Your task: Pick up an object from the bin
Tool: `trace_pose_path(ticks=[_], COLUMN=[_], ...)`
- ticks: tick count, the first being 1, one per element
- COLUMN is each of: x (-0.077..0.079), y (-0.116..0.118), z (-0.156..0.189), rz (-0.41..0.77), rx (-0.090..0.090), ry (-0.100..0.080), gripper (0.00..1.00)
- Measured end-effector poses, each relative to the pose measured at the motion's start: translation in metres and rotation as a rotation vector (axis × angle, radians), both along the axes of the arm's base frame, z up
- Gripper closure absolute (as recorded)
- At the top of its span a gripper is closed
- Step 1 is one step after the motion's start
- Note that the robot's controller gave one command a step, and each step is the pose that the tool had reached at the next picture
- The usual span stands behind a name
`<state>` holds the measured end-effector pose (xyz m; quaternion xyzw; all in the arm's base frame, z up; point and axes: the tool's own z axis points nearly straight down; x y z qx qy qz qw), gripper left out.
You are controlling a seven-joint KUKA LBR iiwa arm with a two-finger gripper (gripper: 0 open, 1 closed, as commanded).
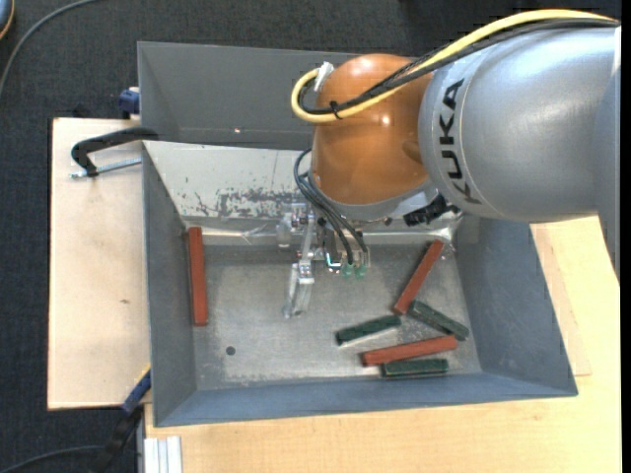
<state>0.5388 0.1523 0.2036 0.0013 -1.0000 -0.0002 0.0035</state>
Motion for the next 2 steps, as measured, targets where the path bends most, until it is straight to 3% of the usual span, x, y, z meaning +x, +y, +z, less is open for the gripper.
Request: trace_pose_path(ticks=[1, 2], x=[0.033, 0.019], y=[-0.098, -0.08], z=[-0.077, -0.059], rz=[0.208, 0.461], rx=[-0.002, 0.002], ry=[-0.004, -0.009], gripper=[0.0, 0.0])
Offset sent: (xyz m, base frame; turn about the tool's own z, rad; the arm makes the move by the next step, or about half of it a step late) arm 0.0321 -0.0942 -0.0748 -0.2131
